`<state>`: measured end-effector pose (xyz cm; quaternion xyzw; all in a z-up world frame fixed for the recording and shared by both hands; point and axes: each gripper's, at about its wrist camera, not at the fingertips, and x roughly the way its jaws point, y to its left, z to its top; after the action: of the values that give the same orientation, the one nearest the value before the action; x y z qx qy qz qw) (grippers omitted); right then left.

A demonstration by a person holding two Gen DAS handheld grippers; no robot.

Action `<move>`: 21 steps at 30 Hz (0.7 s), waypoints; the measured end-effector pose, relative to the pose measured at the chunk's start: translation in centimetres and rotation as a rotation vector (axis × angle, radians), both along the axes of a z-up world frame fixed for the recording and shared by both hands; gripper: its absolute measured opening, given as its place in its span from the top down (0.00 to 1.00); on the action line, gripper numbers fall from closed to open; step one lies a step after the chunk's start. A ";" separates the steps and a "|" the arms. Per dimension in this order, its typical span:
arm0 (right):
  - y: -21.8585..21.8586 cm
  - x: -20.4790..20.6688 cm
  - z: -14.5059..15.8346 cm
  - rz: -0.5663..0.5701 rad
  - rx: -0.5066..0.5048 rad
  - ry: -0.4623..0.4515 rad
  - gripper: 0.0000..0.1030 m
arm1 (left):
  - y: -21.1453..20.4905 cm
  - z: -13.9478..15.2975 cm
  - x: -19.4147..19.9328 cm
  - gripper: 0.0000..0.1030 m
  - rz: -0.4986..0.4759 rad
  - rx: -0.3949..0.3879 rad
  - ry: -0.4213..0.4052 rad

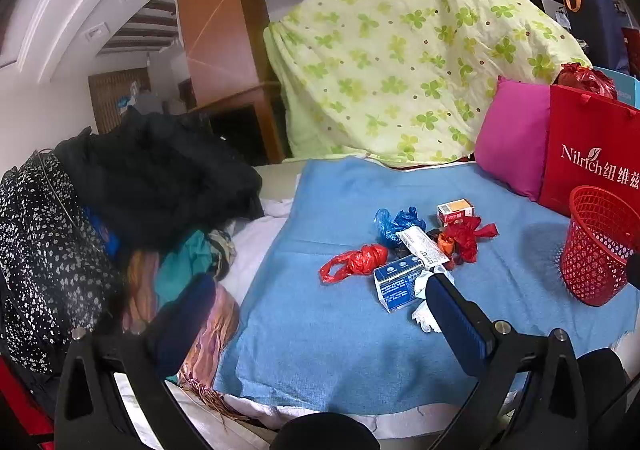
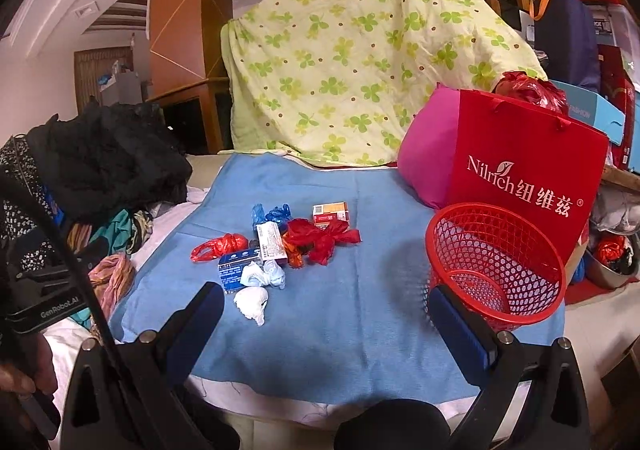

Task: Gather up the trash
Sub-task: 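Move both tools toward the trash on the blue blanket, then grasp the white tissue with the right tool while the left tool grasps the blue toothpaste box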

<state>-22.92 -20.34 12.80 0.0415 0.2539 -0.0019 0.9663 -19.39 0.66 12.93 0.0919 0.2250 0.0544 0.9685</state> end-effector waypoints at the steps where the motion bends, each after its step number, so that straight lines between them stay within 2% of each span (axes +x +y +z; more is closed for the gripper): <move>1: 0.1 0.0 0.0 0.001 -0.002 0.000 0.00 | 0.0 0.0 0.0 0.00 0.000 0.001 0.000; 14: 1.3 2.1 -1.1 0.025 -0.007 0.021 0.00 | 1.9 -2.8 2.5 0.00 0.028 -0.022 0.063; 21: 2.6 4.3 -2.4 0.064 -0.002 0.075 0.00 | 3.7 -4.7 4.6 0.00 0.056 -0.037 0.109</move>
<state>-18.63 -17.75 10.39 0.0323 0.2912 0.0270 0.9557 -14.84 4.39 8.28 0.0705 0.2810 0.0722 0.9544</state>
